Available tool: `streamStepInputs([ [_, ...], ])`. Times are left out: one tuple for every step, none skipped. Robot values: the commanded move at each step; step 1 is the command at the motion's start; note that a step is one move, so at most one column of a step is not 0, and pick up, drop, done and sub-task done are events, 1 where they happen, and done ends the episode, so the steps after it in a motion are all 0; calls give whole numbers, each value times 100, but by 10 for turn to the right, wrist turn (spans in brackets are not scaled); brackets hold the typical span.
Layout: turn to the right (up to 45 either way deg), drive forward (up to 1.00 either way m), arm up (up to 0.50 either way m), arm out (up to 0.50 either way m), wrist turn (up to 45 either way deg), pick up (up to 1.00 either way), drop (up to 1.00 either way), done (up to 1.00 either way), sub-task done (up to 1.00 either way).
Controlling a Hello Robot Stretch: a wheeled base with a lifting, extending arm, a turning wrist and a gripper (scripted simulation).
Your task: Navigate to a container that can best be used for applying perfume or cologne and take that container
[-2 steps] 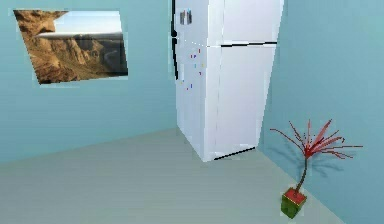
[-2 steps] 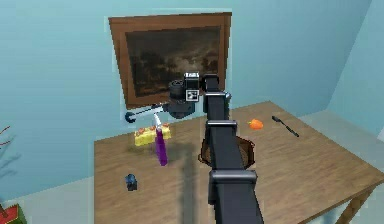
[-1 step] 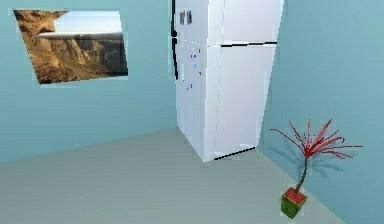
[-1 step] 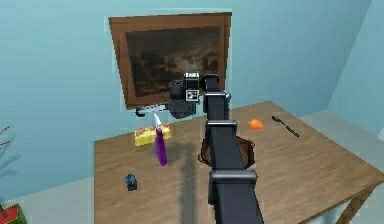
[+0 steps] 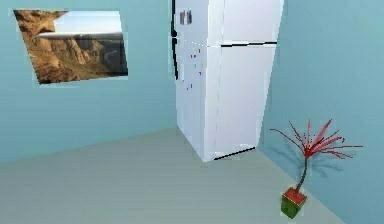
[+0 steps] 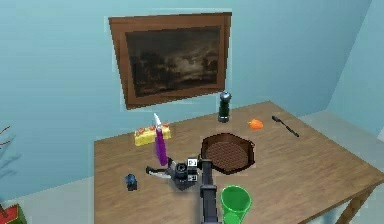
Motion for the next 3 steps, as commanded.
streamStepInputs([
  [0, 0, 0, 0, 0, 100, 0, 0, 0],
  [0, 0, 10, 0, 0, 0, 0, 0, 0],
  [0, 0, 0, 0, 0, 0, 0, 100, 0],
])
